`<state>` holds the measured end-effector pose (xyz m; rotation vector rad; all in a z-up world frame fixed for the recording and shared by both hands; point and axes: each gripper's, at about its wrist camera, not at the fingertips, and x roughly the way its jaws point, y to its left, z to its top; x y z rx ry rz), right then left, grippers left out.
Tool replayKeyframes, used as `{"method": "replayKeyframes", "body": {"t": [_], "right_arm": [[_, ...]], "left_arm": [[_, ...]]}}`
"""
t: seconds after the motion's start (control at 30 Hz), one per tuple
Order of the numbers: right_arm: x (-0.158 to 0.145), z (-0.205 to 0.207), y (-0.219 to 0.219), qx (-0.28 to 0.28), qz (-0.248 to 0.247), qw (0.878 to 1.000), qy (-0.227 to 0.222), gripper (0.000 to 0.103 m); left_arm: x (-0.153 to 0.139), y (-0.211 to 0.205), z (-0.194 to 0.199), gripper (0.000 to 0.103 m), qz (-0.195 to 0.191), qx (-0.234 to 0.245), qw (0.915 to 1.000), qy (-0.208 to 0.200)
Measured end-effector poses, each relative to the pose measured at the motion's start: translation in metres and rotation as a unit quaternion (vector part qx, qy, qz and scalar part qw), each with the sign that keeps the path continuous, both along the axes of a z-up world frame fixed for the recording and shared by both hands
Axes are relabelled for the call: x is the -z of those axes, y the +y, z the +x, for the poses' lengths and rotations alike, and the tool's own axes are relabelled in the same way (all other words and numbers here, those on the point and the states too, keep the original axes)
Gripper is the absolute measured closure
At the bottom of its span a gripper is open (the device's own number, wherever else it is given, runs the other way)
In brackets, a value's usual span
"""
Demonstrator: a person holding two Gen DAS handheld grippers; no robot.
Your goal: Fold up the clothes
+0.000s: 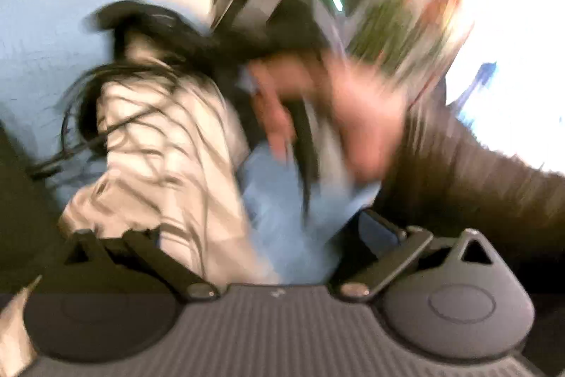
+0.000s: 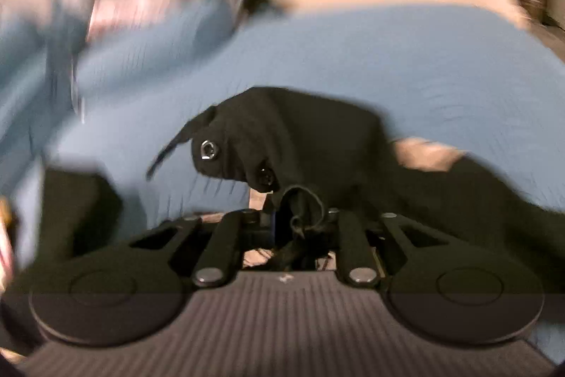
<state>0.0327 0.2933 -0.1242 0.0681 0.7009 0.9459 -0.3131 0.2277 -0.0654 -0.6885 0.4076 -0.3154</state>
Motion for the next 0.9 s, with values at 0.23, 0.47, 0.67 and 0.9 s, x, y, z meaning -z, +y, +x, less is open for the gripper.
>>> {"method": "replayKeyframes", "body": {"t": [0.23, 0.47, 0.67, 0.9], "right_arm": [[0.066, -0.031, -0.139, 0.113, 0.01, 0.982, 0.15, 0.073], [0.057, -0.043, -0.121, 0.114, -0.052, 0.984, 0.125, 0.06], [0.034, -0.046, -0.126, 0.04, -0.054, 0.993, 0.102, 0.06], [0.018, -0.03, -0.171, 0.132, 0.046, 0.989, 0.052, 0.027]], "left_arm": [[0.004, 0.027, -0.02, 0.0, -0.055, -0.124, 0.9907, 0.011], [0.006, 0.027, -0.018, 0.0, -0.013, -0.139, 0.9865, 0.085], [0.007, 0.027, -0.017, 0.0, -0.098, -0.072, 0.9906, 0.062], [-0.019, 0.01, 0.021, 0.0, 0.003, -0.109, 0.9911, 0.076]]}}
